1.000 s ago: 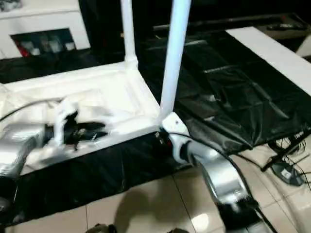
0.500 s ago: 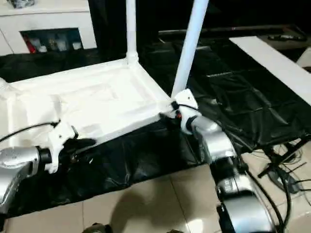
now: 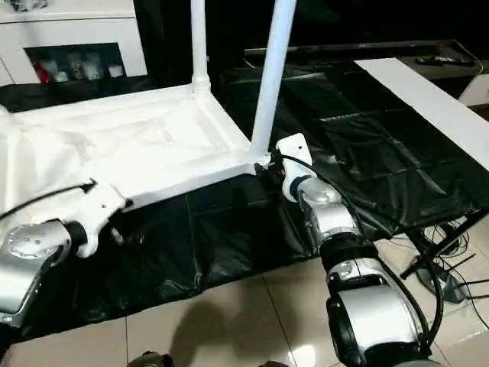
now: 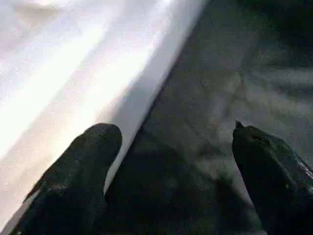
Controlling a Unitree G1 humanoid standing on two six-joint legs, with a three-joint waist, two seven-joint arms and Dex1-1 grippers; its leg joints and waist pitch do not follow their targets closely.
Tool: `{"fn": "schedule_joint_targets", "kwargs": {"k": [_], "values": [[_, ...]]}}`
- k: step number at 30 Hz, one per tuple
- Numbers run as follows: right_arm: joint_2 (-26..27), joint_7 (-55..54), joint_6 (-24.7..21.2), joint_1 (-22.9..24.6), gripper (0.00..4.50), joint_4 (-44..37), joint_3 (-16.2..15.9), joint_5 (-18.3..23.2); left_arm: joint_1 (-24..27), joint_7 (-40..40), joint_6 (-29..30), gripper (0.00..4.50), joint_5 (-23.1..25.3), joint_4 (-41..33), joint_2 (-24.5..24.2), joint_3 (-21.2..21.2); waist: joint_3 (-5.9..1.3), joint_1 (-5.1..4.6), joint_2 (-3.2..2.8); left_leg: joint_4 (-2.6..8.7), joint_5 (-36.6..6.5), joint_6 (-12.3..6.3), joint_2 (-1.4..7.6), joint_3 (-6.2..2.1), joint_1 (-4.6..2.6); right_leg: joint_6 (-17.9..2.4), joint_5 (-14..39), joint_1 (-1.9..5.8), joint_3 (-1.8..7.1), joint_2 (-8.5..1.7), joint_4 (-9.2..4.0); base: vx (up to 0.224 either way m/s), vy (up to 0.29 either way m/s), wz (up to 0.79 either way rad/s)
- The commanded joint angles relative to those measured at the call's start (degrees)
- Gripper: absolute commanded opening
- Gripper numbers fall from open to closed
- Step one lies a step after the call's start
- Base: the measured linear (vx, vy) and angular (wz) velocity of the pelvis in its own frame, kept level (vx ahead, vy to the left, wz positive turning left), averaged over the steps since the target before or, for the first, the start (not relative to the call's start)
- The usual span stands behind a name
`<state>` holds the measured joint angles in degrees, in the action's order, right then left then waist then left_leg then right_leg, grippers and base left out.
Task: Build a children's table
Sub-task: Move table base
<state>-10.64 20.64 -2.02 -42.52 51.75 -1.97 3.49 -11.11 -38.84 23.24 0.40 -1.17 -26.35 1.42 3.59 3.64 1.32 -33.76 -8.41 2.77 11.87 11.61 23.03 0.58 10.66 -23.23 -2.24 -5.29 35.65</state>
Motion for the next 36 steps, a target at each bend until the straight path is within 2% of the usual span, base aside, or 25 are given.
{"fn": "schedule_joint_targets", "kwargs": {"k": [1,2,4,5,7,8,9,11,13,14,15,18,20,21,22,23,24,25,26,29,31,32,34,35,36], "values": [[0.2,3.9,0.1,3.2,4.38,-4.1,-0.1,2.4,3.4,2.9,-0.9,4.43,-6.5,-7.4,2.8,7.1,-4.31,0.4,-0.91,4.05,-17.7,2.64,1.19,-0.87,-1.85,-11.3,9.0,1.73,1.47,-2.01,-3.8,0.0,0.0,0.0],[0.3,4.0,0.0,3.3,4.38,-4.3,0.0,2.5,3.6,2.9,-0.9,4.43,-6.7,-7.7,2.9,7.3,-4.38,0.45,-0.62,4.05,-16.4,1.78,1.26,-0.92,-1.53,-11.6,6.6,2.08,1.44,-1.92,-3.69,0.0,0.0,0.0],[0.5,6.3,-1.2,5.3,4.38,-7.5,0.1,3.8,7.7,4.1,-1.7,4.43,-8.6,-11.1,4.3,10.3,-4.39,0.35,-0.6,3.99,-15.6,0.46,1.14,-0.87,-1.48,-11.7,5.9,2.09,1.34,-1.6,-3.65,0.0,0.0,0.0],[0.5,7.2,-1.4,6.6,4.38,-9.4,-0.2,4.1,10.1,5.8,-2.9,4.43,-8.3,-12.3,5.3,11.7,-4.34,0.47,-0.91,4.01,-15.9,0.3,1.14,-0.83,-1.63,-11.5,6.1,1.97,1.36,-1.45,-3.75,0.0,0.0,0.0],[0.5,8.3,-2.3,8.8,4.38,-13.0,-0.9,4.4,14.5,9.1,-5.4,4.43,-7.7,-14.3,7.4,14.6,-4.21,0.36,-0.75,4.15,-17.1,0.29,1.19,-0.83,-1.68,-10.9,8.1,1.89,1.38,-1.42,-4.07,0.0,0.0,0.0],[0.4,9.2,-2.9,10.1,4.38,-15.2,-1.5,4.7,17.6,11.0,-7.7,4.43,-7.4,-15.1,9.0,16.2,-4.02,0.29,-0.77,4.44,-17.9,0.6,1.43,-1.06,-1.47,-10.0,9.2,2.08,1.37,-1.53,-4.34,0.0,0.0,0.0],[0.4,10.7,-4.3,11.9,4.38,-18.5,-2.3,5.5,22.3,14.9,-12.4,4.43,-5.1,-15.2,11.0,17.8,-3.84,0.07,-0.67,4.59,-20.1,0.75,1.49,-1.01,-1.63,-8.8,11.8,1.82,1.37,-1.47,-4.83,0.0,0.0,0.0],[0.5,12.0,-4.9,12.9,4.44,-20.3,-2.8,6.0,24.4,17.8,-15.5,4.48,-3.8,-15.1,12.7,18.9,-3.77,0.17,-0.7,4.64,-22.4,0.99,1.46,-1.08,-1.96,-7.6,15.0,1.4,1.46,-1.35,-5.32,0.0,0.0,0.0],[0.5,15.6,-5.4,14.5,4.44,-23.1,-4.2,7.2,27.5,23.6,-20.9,4.48,-2.1,-15.3,17.0,21.5,-3.48,0.45,-0.61,4.73,-25.6,1.52,1.62,-1.16,-2.28,-6.9,18.6,0.91,1.57,-1.4,-5.91,0.0,0.0,0.0],[0.5,16.4,-5.4,14.7,4.44,-23.7,-4.5,7.4,28.1,24.7,-22.0,4.48,-1.7,-15.3,17.8,21.9,-3.32,0.4,-0.42,5.0,-26.5,1.94,1.7,-1.44,-1.89,-6.1,19.8,1.25,1.49,-1.57,-6.04,0.0,0.0,0.0],[0.4,16.7,-5.3,15.0,4.44,-24.0,-4.8,7.0,28.9,26.1,-22.7,4.48,-1.0,-15.7,18.8,22.3,-3.38,0.75,-0.54,4.87,-27.7,2.23,1.7,-1.39,-2.39,-5.5,21.4,0.64,1.57,-1.54,-6.26,0.0,0.0,0.0],[0.4,18.0,-4.5,15.3,4.44,-24.6,-5.2,6.7,30.2,28.9,-24.0,4.48,-0.3,-16.8,21.2,23.1,-3.02,1.14,-0.32,4.92,-30.6,3.18,1.62,-1.64,-2.59,-4.1,26.0,0.22,1.53,-1.71,-6.82,0.0,0.0,0.0],[0.3,21.0,-8.0,15.9,4.44,-27.4,-5.4,8.8,31.6,34.0,-24.9,4.48,1.7,-18.0,24.1,23.6,-2.89,1.0,-0.23,5.06,-32.4,3.63,1.59,-1.91,-2.54,-3.0,27.8,0.23,1.39,-1.55,-6.92,0.0,0.0,0.0],[0.3,21.5,-8.8,15.9,4.44,-28.1,-5.4,9.3,31.3,35.5,-25.2,4.48,2.2,-17.8,24.2,24.0,-2.93,0.92,0.46,5.1,-32.1,3.48,1.55,-1.96,-2.28,-2.2,28.2,0.45,1.29,-1.57,-7.08,0.0,0.0,0.0],[0.3,21.8,-9.1,16.0,4.44,-28.4,-5.5,9.4,31.1,36.1,-25.3,4.48,2.4,-17.7,24.2,24.2,-2.93,0.92,0.46,5.1,-32.1,3.48,1.55,-1.96,-2.28,-2.2,28.2,0.45,1.29,-1.57,-7.08,0.0,0.0,0.0],[0.2,21.9,-9.5,16.0,4.44,-28.9,-5.6,9.5,30.0,36.4,-25.6,4.48,1.8,-16.7,23.7,24.8,-3.01,1.16,0.03,4.99,-32.6,3.58,1.45,-2.0,-2.63,-1.8,29.3,0.03,1.33,-1.64,-7.26,0.0,0.0,0.0],[0.2,23.0,-9.6,16.0,4.44,-29.1,-5.7,10.2,27.1,35.2,-26.3,4.48,0.3,-13.9,21.1,25.9,-2.79,1.16,0.39,4.62,-34.7,3.79,1.01,-2.11,-3.22,-0.8,33.2,-0.69,0.98,-1.59,-8.12,-0.055,-0.01,0.03],[0.3,23.0,-9.4,16.0,4.44,-29.0,-5.7,10.2,25.7,34.3,-26.4,4.48,-0.6,-12.6,20.0,26.4,-2.77,1.23,0.21,4.46,-36.0,3.96,0.88,-2.18,-3.71,-0.5,34.5,-1.1,0.86,-1.52,-8.35,-0.06,-0.014,0.02],[0.4,23.0,-9.3,16.0,4.44,-28.9,-5.8,10.2,24.0,33.6,-25.7,4.48,-1.7,-11.2,18.7,27.1,-2.73,0.92,0.43,4.64,-36.8,4.32,0.89,-2.64,-3.52,-0.4,34.8,-0.74,0.57,-1.56,-8.32,-0.06,-0.014,0.02],[0.4,24.2,-9.7,16.1,4.44,-28.9,-6.2,10.7,19.8,32.1,-25.2,4.48,-3.6,-7.0,15.0,28.2,-2.8,0.56,-0.2,5.63,-40.4,5.71,1.05,-3.68,-3.16,-1.4,32.4,0.33,-0.29,-1.43,-7.85,-0.052,0.015,-0.09],[0.2,28.3,-11.7,16.9,4.44,-30.6,-6.8,13.1,16.7,30.3,-24.3,4.48,-5.3,-3.5,12.4,28.8,-2.84,0.45,-0.59,6.22,-42.0,6.23,1.17,-4.1,-2.94,-2.3,29.5,0.89,-0.65,-1.45,-7.43,-0.053,0.037,-0.17],[-0.1,30.2,-12.4,17.3,4.44,-31.5,-7.4,13.8,15.1,29.1,-24.2,4.48,-6.0,-1.7,11.0,28.9,-2.87,0.29,-0.54,6.57,-43.3,6.49,1.3,-4.36,-2.81,-2.7,28.4,1.36,-1.0,-1.52,-7.19,-0.053,0.038,-0.19],[-0.5,32.8,-13.6,17.8,4.44,-32.8,-8.3,14.1,12.6,27.1,-22.5,4.48,-6.9,0.9,8.8,28.5,-2.63,0.23,-0.48,6.86,-44.9,7.08,1.29,-4.38,-2.83,-3.3,28.0,1.1,-1.01,-1.66,-7.24,-0.017,0.019,-0.1],[-0.5,32.1,-13.1,17.4,4.44,-31.6,-8.6,12.6,9.5,24.1,-21.8,4.48,-9.3,4.2,6.8,28.1,-2.36,0.2,-0.11,6.69,-46.9,7.15,1.1,-4.25,-3.44,-3.0,31.8,0.7,-1.49,-1.64,-7.83,0.0,0.0,0.0],[-0.5,32.1,-13.1,17.4,4.44,-31.6,-8.6,12.6,9.5,24.1,-21.8,4.48,-9.3,4.2,6.8,28.1,-2.12,0.26,-0.46,6.64,-48.5,7.15,0.94,-4.07,-4.1,-2.6,34.2,0.26,-2.17,-1.36,-8.48,-0.079,0.006,-0.06]]}}
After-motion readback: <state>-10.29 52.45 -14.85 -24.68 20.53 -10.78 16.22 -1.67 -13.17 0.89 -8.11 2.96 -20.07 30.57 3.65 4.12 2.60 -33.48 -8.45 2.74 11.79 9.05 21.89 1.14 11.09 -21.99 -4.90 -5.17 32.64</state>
